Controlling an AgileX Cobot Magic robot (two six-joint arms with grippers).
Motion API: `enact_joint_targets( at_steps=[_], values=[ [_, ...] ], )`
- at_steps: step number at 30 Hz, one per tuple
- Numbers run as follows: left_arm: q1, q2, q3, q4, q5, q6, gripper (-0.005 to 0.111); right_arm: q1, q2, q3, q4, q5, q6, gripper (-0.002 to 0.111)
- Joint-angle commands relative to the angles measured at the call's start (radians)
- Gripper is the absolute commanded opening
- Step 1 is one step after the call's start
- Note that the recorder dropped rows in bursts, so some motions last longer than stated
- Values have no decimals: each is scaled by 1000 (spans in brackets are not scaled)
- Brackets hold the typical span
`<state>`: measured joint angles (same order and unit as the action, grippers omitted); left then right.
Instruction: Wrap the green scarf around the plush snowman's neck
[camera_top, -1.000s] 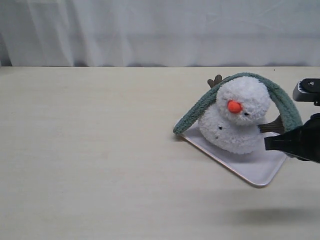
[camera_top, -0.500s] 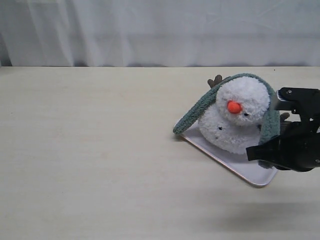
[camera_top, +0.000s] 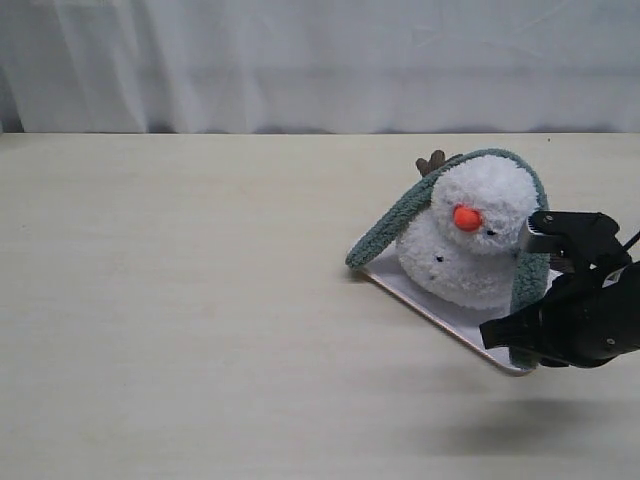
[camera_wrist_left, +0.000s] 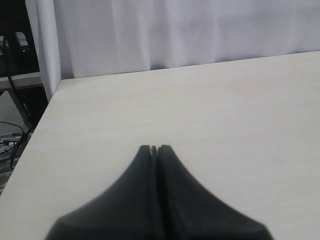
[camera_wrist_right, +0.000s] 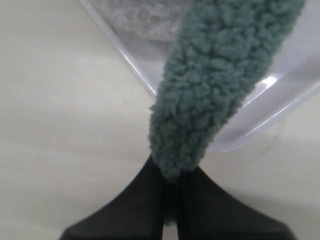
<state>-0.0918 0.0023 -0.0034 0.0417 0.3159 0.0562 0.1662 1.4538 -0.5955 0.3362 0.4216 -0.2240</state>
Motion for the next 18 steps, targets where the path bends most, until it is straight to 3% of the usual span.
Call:
enact_joint_targets(
  at_steps=[1, 4, 6, 12, 18],
  values=[
    [-3, -2, 3, -3, -7, 2, 0, -1, 44, 3, 1, -33, -31, 4],
    [-3, -2, 3, -3, -7, 2, 0, -1, 66, 3, 1, -62, -56, 7],
    [-3, -2, 3, -3, -7, 2, 0, -1, 72, 3, 1, -70, -56, 14],
    [-3, -2, 3, -3, -7, 2, 0, -1, 61, 1, 17, -55, -61, 48],
    [-3, -2, 3, -3, -7, 2, 0, -1, -11, -101, 17, 203, -61, 65]
  ],
)
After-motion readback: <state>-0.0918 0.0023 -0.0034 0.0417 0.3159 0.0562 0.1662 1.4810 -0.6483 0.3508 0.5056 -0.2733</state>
